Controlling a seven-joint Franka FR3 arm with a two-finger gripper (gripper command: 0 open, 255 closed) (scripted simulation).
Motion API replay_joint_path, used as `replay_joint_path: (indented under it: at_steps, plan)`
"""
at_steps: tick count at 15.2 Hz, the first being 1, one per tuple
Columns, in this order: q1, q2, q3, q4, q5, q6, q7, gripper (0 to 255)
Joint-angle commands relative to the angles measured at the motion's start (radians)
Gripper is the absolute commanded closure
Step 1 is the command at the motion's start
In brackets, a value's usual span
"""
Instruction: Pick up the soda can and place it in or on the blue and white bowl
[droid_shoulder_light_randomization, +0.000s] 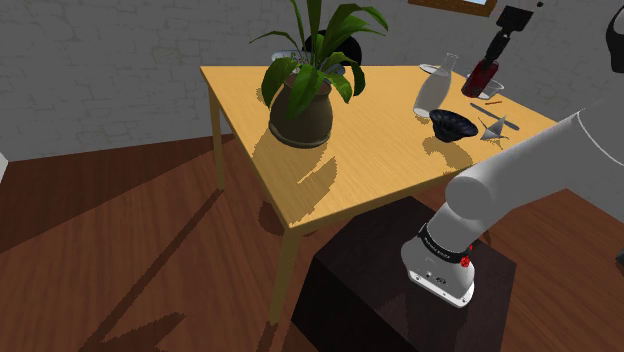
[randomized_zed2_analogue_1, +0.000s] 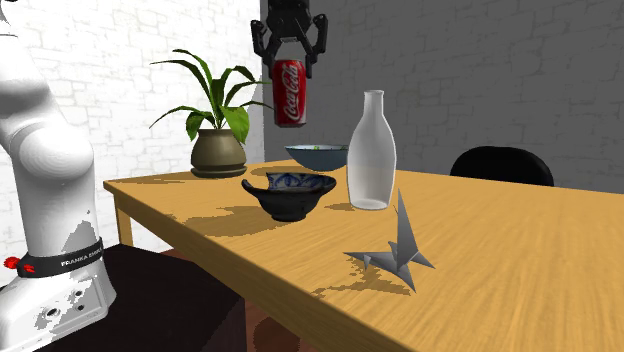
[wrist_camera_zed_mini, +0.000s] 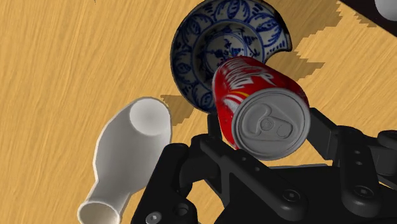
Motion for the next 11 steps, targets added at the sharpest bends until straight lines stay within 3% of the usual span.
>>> replay_joint_path:
  at_steps: [1, 11]
  plan:
    - [-0.005, -0.01, -0.005, -0.018, -0.007, 0.011, -0.007, 255]
    - [-0.018, -0.038, -0.015, -0.174, -0.029, 0.141, 0.009, 255]
